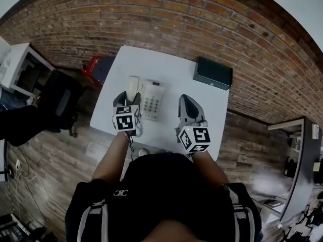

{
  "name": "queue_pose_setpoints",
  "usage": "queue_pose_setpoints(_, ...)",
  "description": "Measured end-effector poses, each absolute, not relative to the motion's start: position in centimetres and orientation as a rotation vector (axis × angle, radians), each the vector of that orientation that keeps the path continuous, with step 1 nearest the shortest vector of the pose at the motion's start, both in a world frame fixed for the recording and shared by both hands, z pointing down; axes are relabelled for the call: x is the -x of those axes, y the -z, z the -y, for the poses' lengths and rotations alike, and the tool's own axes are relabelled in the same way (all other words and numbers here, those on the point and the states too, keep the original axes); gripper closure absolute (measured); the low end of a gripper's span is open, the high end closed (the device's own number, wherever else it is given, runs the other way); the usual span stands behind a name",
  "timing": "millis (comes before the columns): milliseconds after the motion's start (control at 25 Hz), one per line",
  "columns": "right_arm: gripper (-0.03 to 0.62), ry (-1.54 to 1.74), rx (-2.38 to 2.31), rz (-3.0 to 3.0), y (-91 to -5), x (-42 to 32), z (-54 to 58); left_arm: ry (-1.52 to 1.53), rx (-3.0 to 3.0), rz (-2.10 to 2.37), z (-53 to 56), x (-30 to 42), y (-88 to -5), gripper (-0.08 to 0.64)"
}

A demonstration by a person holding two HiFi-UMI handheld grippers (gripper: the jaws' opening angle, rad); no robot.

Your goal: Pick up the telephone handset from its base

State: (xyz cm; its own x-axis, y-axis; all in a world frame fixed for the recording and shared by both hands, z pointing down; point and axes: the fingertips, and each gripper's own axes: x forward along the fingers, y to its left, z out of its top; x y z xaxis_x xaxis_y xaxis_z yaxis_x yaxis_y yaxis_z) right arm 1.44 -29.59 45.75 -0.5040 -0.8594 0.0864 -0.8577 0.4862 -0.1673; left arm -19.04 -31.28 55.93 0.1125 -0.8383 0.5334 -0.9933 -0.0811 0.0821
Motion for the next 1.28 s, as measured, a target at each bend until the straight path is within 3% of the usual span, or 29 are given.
queue_pose_setpoints(440,0.595,0.236,1.483,-2.708,-44.7,0.7,30.0,-0.259,-2.095,1.93,26.6,18.9,-47.8,0.345)
queue_pose_setpoints(1280,0.595,0.194,1.439,-2.74,-44.7,1.6,29.0,-0.16,-2.233,1.981,24.9,17.9,-45.2,0.345)
